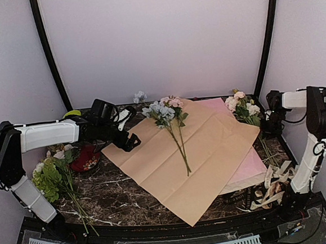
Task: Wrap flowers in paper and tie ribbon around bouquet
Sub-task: Pick up the fake flower from the corner of the board, then place the fake flower on the flattened wrapping paper, then pick up the fake flower from the corner of the board, then pass from the left arm to the right, then place the fake flower on the flattened wrapping paper, then adjust the fake flower on the flattened wrapping paper.
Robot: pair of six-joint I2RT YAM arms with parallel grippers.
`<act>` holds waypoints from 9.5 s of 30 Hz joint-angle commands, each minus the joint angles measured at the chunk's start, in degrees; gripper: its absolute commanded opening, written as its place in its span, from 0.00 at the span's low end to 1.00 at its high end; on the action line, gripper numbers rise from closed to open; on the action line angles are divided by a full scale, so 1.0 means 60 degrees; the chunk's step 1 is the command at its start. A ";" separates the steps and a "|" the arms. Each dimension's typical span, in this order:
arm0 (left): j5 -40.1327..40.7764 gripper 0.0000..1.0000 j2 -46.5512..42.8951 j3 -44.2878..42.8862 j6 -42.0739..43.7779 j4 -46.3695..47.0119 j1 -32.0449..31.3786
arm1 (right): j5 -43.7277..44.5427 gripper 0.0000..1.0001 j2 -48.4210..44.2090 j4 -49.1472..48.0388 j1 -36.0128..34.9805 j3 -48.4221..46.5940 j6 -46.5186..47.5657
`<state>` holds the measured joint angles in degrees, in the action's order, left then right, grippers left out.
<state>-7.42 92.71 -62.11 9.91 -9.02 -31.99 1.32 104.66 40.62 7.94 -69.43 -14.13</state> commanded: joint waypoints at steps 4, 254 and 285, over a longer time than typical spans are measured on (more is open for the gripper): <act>-0.0058 0.99 -0.0068 -0.0211 0.0138 -0.0164 -0.0006 | -0.0599 0.16 0.0754 -0.0453 0.0023 -0.0221 0.0457; 0.1433 0.61 0.0831 0.0085 -0.2094 0.0583 -0.0202 | -0.0584 0.28 -0.0576 -0.2850 -0.8099 -0.0253 -0.2691; 0.3422 0.61 0.4547 -0.3790 -0.0691 0.1413 -0.0250 | -0.3307 0.09 0.0463 -0.4331 -0.7993 0.0159 -0.2142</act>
<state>12.03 120.46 -82.26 4.21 -0.95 -33.28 -17.43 110.04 14.02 -40.07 -68.20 -28.12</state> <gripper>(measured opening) 0.581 0.084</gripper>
